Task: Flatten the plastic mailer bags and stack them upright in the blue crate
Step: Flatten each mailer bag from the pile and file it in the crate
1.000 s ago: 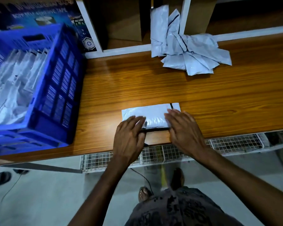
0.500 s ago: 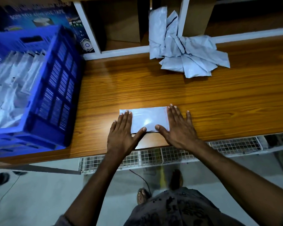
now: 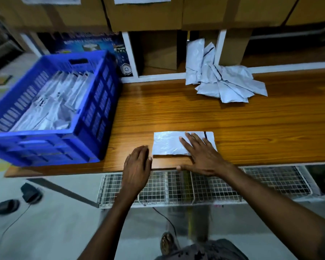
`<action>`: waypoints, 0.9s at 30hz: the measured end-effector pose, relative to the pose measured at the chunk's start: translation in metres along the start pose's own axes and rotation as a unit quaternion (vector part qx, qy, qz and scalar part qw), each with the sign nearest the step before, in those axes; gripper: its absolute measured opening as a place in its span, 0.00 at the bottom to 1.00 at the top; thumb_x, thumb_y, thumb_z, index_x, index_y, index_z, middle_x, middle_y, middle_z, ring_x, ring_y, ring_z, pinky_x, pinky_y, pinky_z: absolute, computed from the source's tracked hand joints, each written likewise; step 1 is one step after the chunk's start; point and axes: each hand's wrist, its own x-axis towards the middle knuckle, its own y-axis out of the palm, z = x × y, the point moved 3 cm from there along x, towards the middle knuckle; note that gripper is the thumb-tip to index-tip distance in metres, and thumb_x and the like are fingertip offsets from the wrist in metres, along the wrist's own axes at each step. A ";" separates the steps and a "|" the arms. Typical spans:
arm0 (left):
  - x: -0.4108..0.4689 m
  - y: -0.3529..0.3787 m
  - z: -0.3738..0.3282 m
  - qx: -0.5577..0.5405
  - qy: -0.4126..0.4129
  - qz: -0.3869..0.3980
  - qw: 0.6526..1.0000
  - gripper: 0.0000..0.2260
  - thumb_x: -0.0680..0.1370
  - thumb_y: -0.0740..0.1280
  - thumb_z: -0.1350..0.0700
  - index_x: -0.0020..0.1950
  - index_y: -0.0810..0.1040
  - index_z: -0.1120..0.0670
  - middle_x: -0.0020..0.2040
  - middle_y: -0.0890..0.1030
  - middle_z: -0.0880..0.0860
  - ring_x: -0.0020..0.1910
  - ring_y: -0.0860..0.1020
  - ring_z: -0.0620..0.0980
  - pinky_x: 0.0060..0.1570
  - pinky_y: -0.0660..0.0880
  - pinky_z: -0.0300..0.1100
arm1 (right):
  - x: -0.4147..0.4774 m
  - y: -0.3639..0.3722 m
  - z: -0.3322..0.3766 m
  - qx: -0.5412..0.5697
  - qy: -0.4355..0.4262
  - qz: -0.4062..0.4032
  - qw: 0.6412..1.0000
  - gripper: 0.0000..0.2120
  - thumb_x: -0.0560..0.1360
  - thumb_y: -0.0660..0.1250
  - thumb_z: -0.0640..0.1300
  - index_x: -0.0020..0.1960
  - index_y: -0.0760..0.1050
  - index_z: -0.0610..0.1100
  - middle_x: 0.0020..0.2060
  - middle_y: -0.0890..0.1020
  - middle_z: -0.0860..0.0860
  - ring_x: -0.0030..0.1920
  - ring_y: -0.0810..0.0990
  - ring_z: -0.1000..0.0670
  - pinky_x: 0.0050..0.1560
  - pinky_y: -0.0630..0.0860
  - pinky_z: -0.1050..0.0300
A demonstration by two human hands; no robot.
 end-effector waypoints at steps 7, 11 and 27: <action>-0.044 -0.032 -0.002 -0.082 -0.073 -0.086 0.990 0.13 0.84 0.64 0.52 0.68 0.78 0.50 0.63 0.81 0.50 0.54 0.81 0.51 0.50 0.78 0.47 | -0.051 0.019 0.021 -0.044 -0.036 -0.108 0.992 0.34 0.84 0.60 0.51 0.83 0.45 0.53 0.82 0.55 0.47 0.80 0.56 0.44 0.73 0.65 0.45; -0.061 -0.071 -0.011 -0.089 -0.093 -0.180 0.975 0.12 0.83 0.67 0.54 0.66 0.79 0.45 0.63 0.80 0.45 0.44 0.77 0.47 0.43 0.70 0.42 | -0.067 0.007 0.044 0.001 -0.041 -0.181 0.983 0.30 0.83 0.59 0.48 0.83 0.53 0.50 0.79 0.64 0.48 0.76 0.66 0.44 0.67 0.72 0.47; 0.010 -0.272 0.167 -0.028 -0.095 -0.347 0.933 0.09 0.83 0.64 0.51 0.60 0.81 0.50 0.58 0.83 0.50 0.60 0.78 0.55 0.58 0.73 0.52 | 0.049 -0.171 0.279 0.111 -0.112 -0.351 0.923 0.22 0.83 0.62 0.50 0.76 0.68 0.49 0.71 0.75 0.51 0.67 0.76 0.48 0.60 0.77 0.51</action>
